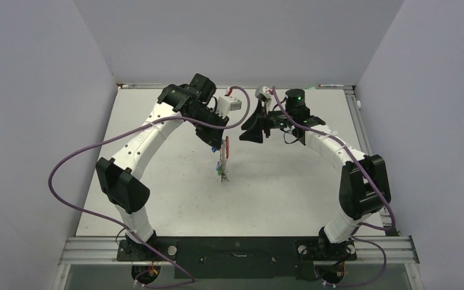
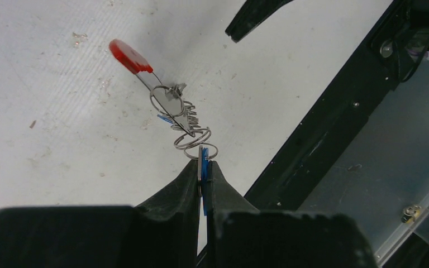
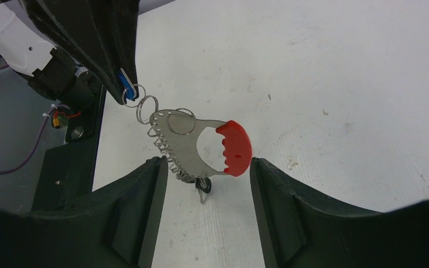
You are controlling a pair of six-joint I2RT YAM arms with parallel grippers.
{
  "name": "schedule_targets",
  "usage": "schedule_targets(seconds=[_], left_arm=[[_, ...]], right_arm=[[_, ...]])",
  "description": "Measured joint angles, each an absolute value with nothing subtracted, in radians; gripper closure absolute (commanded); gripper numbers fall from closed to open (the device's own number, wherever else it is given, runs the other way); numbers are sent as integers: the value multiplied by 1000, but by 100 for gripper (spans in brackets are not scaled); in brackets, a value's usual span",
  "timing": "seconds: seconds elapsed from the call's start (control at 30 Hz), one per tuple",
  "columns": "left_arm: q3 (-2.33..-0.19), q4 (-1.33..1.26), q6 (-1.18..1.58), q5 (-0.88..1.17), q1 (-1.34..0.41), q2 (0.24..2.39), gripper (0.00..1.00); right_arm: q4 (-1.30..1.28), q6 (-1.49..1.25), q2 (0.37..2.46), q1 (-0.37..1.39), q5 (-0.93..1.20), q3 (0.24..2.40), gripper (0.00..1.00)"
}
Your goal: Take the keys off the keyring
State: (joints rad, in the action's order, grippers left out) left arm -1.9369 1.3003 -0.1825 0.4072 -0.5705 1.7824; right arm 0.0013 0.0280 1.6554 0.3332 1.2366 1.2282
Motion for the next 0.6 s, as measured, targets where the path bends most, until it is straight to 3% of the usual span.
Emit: schedule_targets(seconds=[0.33, 0.6], left_arm=[[-1901, 1334, -178, 570, -450, 1821, 100], [-1876, 1336, -178, 617, -456, 1821, 100]], right_arm=[[6, 62, 1656, 444, 1222, 1202, 45], [-78, 159, 1659, 520, 1157, 1239, 48]])
